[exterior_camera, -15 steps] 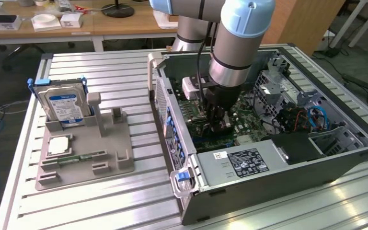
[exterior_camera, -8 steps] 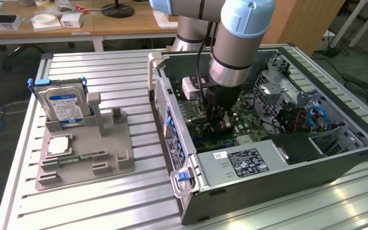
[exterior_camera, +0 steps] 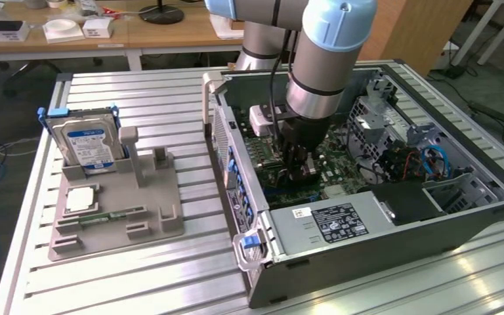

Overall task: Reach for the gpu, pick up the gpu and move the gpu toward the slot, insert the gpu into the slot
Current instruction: 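Insert the gpu into the slot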

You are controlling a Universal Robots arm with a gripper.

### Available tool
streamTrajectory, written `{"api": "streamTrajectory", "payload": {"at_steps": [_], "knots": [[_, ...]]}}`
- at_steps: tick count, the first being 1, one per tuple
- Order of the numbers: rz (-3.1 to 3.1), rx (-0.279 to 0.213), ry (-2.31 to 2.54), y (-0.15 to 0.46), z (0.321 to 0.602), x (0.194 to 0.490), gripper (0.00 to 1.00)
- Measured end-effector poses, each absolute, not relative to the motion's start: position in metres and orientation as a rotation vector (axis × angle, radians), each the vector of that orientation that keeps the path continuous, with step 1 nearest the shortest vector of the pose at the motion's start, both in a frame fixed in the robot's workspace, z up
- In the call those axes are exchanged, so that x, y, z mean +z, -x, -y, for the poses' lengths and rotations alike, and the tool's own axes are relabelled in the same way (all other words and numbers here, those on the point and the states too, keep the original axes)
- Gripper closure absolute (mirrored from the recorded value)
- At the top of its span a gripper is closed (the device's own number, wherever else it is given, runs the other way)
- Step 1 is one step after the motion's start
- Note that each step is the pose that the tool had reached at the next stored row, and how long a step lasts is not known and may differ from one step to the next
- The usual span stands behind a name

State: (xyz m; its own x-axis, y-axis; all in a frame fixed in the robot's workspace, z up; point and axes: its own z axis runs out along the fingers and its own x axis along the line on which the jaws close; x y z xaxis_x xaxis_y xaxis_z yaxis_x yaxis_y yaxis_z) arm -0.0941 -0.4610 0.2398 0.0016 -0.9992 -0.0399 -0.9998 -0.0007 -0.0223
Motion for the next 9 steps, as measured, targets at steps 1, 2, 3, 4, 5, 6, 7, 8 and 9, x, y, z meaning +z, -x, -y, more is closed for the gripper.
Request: {"api": "streamTrajectory", "payload": {"at_steps": [1,2,3,4,5,6,7,8,9], "knots": [[-2.19,0.019,2.192,0.0942,0.4611,0.244,0.74],[-2.189,0.018,2.192,0.0941,0.461,0.245,0.74],[-2.189,0.018,2.192,0.0941,0.4611,0.245,0.74],[-2.189,0.018,2.192,0.0941,0.4611,0.245,0.74],[-2.189,0.018,2.192,0.0941,0.4611,0.2451,0.74],[-2.189,0.018,2.192,0.0942,0.4611,0.2451,0.74],[-2.189,0.018,2.192,0.0942,0.4611,0.2451,0.74],[-2.189,0.018,2.192,0.0942,0.4611,0.2452,0.74],[-2.189,0.018,2.192,0.0942,0.4612,0.2451,0.74]]}}
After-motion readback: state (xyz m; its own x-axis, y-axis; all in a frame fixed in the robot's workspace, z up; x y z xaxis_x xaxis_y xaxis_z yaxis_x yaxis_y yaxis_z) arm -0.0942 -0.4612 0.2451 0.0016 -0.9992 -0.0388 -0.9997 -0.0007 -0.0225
